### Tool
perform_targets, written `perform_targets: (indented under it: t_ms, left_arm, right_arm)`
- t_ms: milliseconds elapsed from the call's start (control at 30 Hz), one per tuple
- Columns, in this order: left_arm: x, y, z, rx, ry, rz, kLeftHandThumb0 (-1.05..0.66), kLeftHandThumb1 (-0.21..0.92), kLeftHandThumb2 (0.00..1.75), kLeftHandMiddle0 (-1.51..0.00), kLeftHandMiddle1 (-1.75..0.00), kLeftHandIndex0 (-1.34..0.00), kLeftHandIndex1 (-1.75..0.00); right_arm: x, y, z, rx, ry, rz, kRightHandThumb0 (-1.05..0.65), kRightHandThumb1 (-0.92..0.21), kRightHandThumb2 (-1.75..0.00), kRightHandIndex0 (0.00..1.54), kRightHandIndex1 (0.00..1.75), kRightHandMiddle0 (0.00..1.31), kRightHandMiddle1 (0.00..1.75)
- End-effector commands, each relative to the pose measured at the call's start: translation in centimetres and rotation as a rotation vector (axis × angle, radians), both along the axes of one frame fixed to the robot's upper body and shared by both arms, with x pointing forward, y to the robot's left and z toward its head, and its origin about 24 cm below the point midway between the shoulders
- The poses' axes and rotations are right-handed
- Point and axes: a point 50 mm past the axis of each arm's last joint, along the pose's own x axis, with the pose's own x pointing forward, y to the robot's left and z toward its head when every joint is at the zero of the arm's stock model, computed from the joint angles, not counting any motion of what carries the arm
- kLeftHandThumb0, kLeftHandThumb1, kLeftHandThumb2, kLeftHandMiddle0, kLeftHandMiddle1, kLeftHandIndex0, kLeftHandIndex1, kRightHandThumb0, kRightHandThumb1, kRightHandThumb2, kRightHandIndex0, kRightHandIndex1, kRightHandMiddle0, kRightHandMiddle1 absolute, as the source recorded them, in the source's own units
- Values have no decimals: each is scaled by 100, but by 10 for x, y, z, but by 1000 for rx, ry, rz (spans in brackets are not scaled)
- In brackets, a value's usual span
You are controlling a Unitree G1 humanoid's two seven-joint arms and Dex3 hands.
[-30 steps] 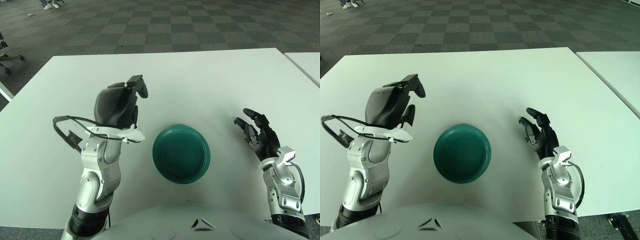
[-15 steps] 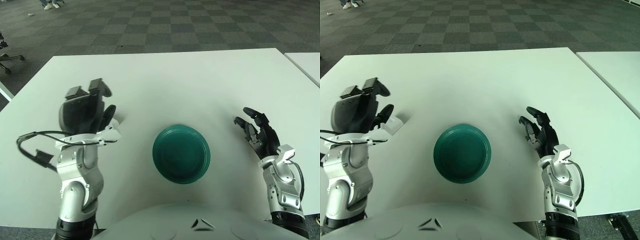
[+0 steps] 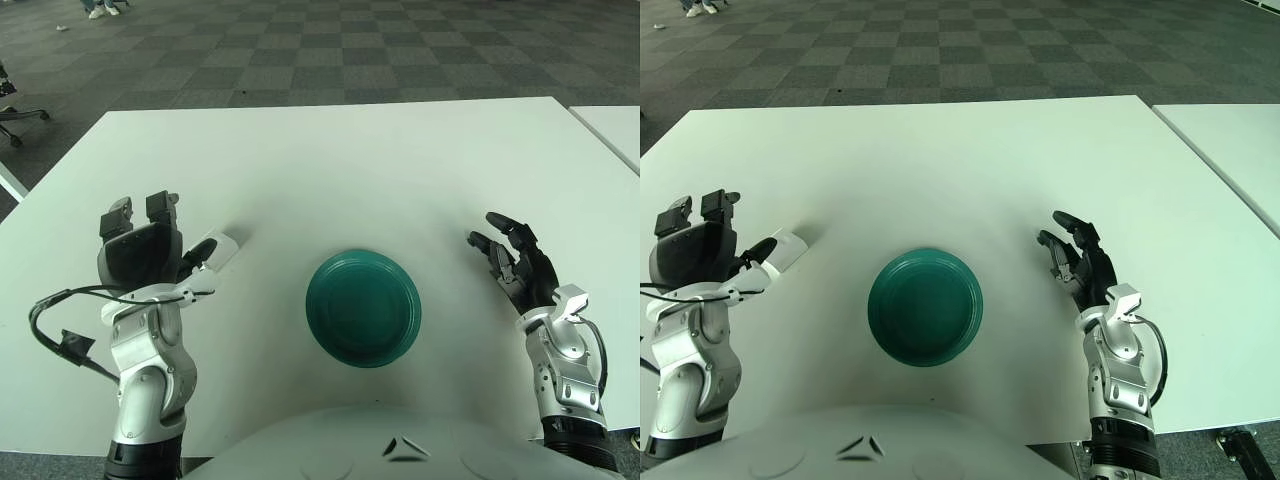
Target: Put the charger into the plate.
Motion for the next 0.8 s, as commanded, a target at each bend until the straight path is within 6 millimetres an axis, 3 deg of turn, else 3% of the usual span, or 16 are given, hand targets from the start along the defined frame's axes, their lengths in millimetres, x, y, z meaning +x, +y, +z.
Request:
perform_targets:
  t_ms: [0, 267, 767]
  left_arm:
    - [-2, 10, -8, 24, 31, 37, -105, 92, 51, 0, 0, 0, -30]
    - [6, 18, -10, 31, 61, 54, -105, 92, 52, 0, 0, 0, -30]
    - [14, 16, -10, -18, 104, 50, -105, 92, 56, 0, 0, 0, -10]
  right_arm:
    - [-13, -2, -26, 28, 147, -17, -78, -92, -40, 18, 43, 0, 86]
    - [-11, -3, -26, 28, 148, -18, -78, -92, -40, 17, 45, 0, 86]
    - [-9, -7, -26, 27, 148, -18, -78, -92, -40, 16, 47, 0, 86]
